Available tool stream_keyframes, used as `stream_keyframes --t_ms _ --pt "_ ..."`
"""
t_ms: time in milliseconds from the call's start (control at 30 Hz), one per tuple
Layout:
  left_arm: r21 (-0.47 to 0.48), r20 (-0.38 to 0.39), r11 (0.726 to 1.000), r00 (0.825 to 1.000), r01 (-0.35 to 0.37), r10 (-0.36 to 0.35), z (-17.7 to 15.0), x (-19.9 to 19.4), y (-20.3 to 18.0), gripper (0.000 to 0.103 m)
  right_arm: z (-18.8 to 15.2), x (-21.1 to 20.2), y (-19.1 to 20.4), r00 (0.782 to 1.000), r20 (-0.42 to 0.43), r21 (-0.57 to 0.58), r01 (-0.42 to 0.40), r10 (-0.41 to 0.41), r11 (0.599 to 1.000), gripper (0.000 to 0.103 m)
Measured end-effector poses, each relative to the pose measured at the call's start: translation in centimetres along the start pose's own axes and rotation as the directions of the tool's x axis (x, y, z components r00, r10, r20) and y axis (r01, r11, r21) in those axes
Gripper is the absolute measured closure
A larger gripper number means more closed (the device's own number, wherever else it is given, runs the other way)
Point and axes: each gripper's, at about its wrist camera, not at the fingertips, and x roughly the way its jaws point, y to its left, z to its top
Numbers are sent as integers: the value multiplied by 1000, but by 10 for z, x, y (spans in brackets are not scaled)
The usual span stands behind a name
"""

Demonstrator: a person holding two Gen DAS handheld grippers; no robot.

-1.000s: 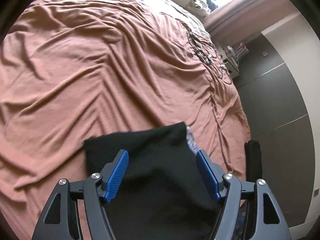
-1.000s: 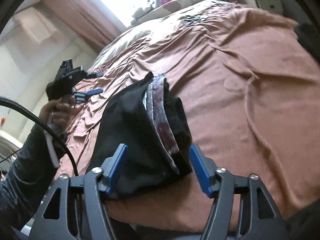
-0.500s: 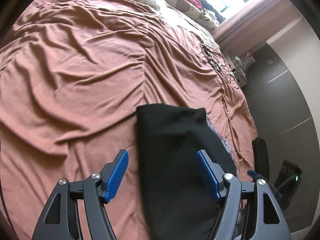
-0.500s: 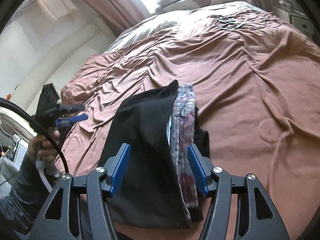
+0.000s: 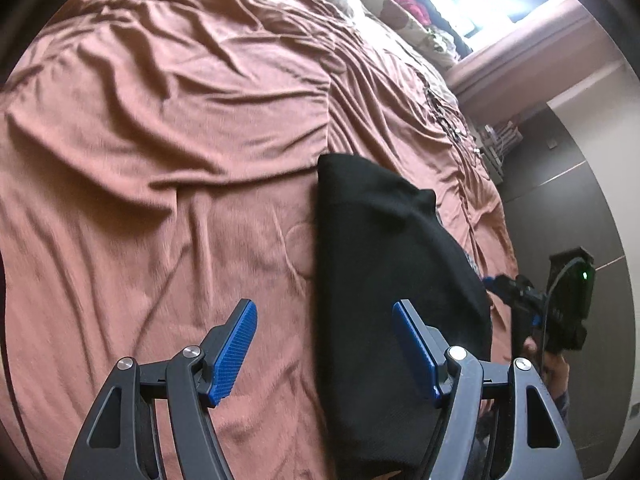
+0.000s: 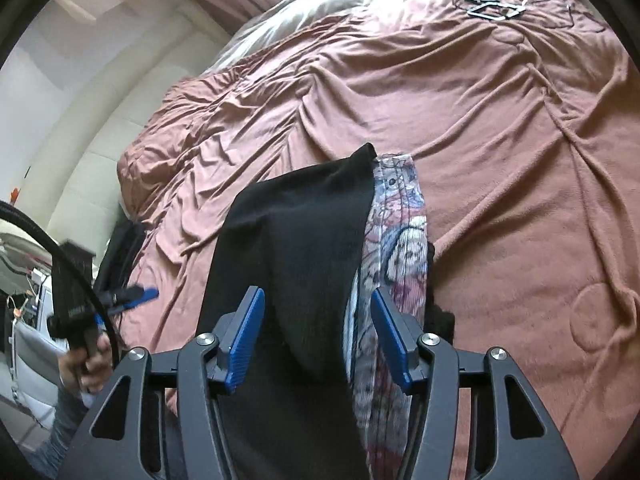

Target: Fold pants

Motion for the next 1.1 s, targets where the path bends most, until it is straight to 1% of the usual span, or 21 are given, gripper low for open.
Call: stream_keyframes --t_ms 100,133,167,200,367,500,600,733,833,900,967,1033,1100 --pt "-11 -7 1000 1000 12 -12 -6 4 3 31 8 10 -6 1000 -24 22 -5 5 1000 49" --pt "-15 -10 1000 1000 18 -18 -8 5 4 31 10 14 -7 999 -34 29 1 0 1000 51" --pt "-24 -17 999 999 27 -27 -9 7 5 31 13 19 -9 999 -44 38 -1 2 999 55" --pt "-28 -21 999 999 29 -29 -9 9 6 31 15 22 -11 998 -53 43 -11 13 999 56" --pt "-29 -35 999 999 22 -23 -12 17 5 31 26 37 -22 996 -78 80 -25 31 996 56" --pt "-26 -44 999 999 23 -24 -15 20 4 31 29 43 -26 996 -85 85 -6 13 996 57" --pt "-29 -48 999 999 24 -25 -17 21 4 31 29 45 -26 996 -88 84 -3 10 996 57" --pt "-33 -54 999 998 21 -23 -18 25 5 31 27 54 -30 992 -123 89 -8 19 996 57" --pt "-42 -57 999 998 23 -25 -20 26 6 31 29 56 -36 990 -124 134 -45 62 990 57" --pt "-45 -59 999 998 25 -27 -22 26 6 31 33 52 -39 987 -109 158 -100 118 982 58" --pt "-45 -58 999 998 27 -30 -23 26 6 31 34 46 -40 982 -91 164 -150 167 975 63" --pt "-49 -59 998 998 27 -30 -23 27 7 31 35 41 -42 973 -65 170 -207 221 963 63" --pt "-53 -62 998 998 29 -32 -24 28 8 31 36 43 -47 969 -66 183 -222 238 958 63"
